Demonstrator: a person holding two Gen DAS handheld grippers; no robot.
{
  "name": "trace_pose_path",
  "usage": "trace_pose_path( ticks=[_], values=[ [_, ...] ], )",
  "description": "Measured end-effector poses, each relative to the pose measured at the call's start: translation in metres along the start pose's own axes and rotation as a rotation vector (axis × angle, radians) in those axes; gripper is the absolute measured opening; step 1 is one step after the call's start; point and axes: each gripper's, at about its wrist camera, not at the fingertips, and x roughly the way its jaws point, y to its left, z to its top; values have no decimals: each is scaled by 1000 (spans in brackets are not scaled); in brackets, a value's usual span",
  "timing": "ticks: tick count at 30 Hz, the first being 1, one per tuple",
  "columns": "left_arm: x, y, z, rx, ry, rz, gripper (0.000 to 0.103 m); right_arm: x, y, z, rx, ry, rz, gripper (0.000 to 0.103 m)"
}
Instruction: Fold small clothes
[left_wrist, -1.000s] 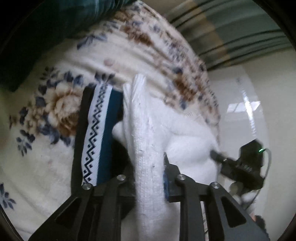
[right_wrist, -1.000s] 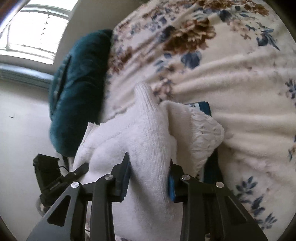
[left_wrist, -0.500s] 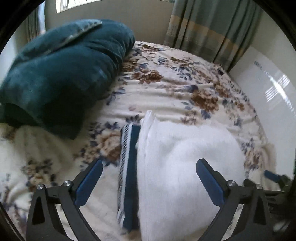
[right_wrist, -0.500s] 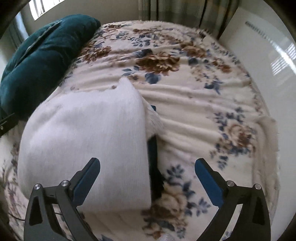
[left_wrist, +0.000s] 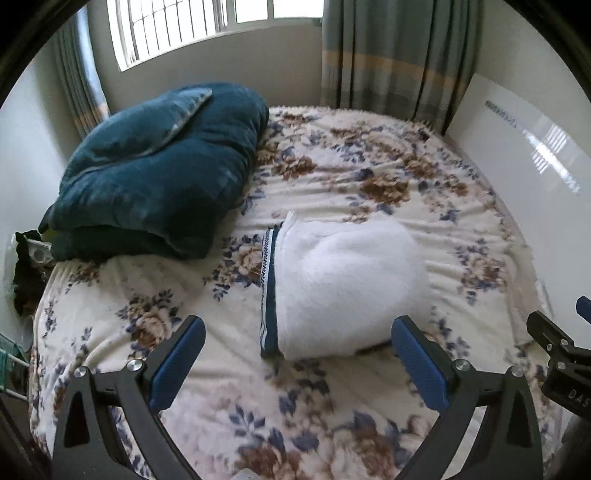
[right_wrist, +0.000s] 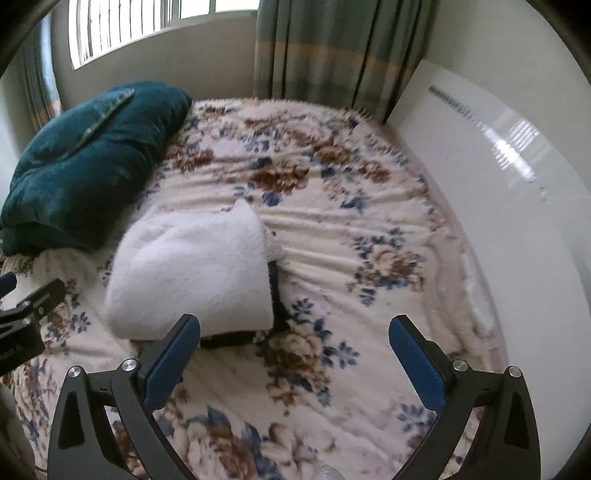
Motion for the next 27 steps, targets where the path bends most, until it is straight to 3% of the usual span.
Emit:
trace_pose_path(
  ticks=[8, 14, 27],
  values=[
    [-129, -11, -16, 19, -92, -6, 103, -148, -22, -12, 13, -103, -20, 103],
    [-199, -11, -28, 2, -137, -26, 103, -239, -36, -23, 18, -176, -10, 103],
    [-306, -13, -54, -32, -237, -11, 103, -372, -63, -58, 22, -292, 18, 103]
  ],
)
